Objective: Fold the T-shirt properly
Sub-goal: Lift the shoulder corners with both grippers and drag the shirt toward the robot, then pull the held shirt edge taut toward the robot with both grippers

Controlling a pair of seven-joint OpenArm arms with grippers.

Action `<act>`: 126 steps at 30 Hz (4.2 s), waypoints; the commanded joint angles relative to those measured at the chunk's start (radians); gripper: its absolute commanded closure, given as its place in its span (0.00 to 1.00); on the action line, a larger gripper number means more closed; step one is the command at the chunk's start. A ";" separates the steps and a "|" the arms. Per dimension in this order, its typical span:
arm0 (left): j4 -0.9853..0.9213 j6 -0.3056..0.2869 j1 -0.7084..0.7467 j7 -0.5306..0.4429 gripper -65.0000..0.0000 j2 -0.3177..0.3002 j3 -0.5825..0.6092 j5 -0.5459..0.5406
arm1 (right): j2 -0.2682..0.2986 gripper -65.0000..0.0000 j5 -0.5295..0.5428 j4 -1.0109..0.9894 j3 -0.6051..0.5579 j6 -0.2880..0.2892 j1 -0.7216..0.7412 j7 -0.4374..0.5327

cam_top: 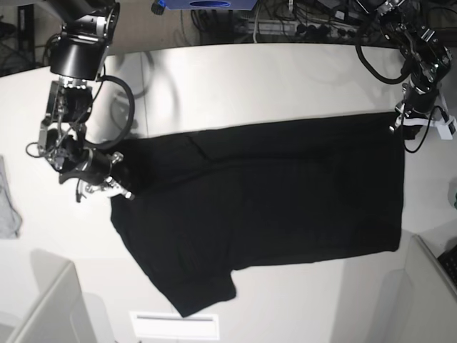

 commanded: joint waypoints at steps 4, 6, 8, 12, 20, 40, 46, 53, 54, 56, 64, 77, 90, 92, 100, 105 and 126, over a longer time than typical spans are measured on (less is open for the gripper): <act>-0.008 0.020 -0.038 -0.018 1.00 -0.014 -0.002 -0.009 | 0.002 1.00 -0.024 0.012 -0.080 0.008 0.043 0.046; -0.014 0.020 -0.047 -0.018 1.00 -0.016 0.000 -0.009 | -0.001 1.00 -0.024 0.012 -0.091 0.008 0.046 0.065; -0.034 0.020 -0.052 -0.018 1.00 -0.028 0.000 -0.009 | -0.006 1.00 -0.030 0.010 -0.092 0.007 0.062 0.069; -0.085 0.026 -0.075 -0.022 1.00 -0.067 0.032 -0.009 | -0.004 1.00 -0.036 -0.042 -0.092 0.007 0.097 0.069; -0.135 0.089 -0.109 -0.019 1.00 -0.093 0.057 -0.009 | -0.004 1.00 -0.036 -0.093 -0.091 0.007 0.109 0.075; -0.120 0.083 -0.165 -0.022 0.14 -0.096 0.043 -0.018 | -0.006 0.46 -0.032 0.176 0.080 0.005 -0.033 0.078; 0.029 0.048 -0.055 -0.025 0.14 -0.001 -0.086 -0.064 | -0.092 0.51 -0.030 0.412 0.238 -0.022 -0.250 0.078; -0.023 -0.069 0.031 -0.025 0.14 0.027 -0.174 -0.112 | -0.161 0.35 -0.030 0.472 0.270 -0.053 -0.391 0.085; -0.033 -0.072 0.028 -0.025 0.14 0.027 -0.174 -0.104 | -0.169 0.35 -0.030 0.472 0.272 -0.053 -0.396 0.085; -0.060 -0.074 0.014 -0.025 0.14 0.027 -0.174 -0.101 | -0.179 0.35 -0.030 0.469 0.272 -0.055 -0.400 0.085; -0.189 -0.072 -0.040 -0.027 0.14 0.024 -0.115 -0.097 | -0.221 0.35 -0.030 0.346 0.307 -0.053 -0.394 0.149; -0.307 -0.064 -0.101 -0.027 0.40 -0.008 -0.075 -0.095 | -0.195 0.35 -0.035 0.091 0.330 -0.053 -0.250 0.204; -0.309 -0.064 -0.101 -0.027 0.79 -0.013 -0.078 -0.095 | -0.162 0.44 -0.036 -0.051 0.327 -0.051 -0.184 0.269; -0.309 -0.064 -0.099 -0.027 0.93 -0.013 -0.078 -0.095 | -0.147 0.58 -0.036 -0.076 0.325 -0.050 -0.184 0.273; -0.307 -0.064 -0.098 -0.022 1.00 -0.034 -0.072 -0.095 | -0.141 1.00 -0.035 -0.084 0.331 0.031 -0.198 0.272; -0.264 -0.064 -0.035 -0.022 1.00 -0.054 -0.043 -0.095 | -0.141 1.00 -0.032 0.033 0.333 0.031 -0.285 0.267; -0.062 -0.069 0.244 -0.018 1.00 -0.073 -0.031 -0.098 | -0.182 1.00 -0.030 0.384 0.333 0.031 -0.676 0.266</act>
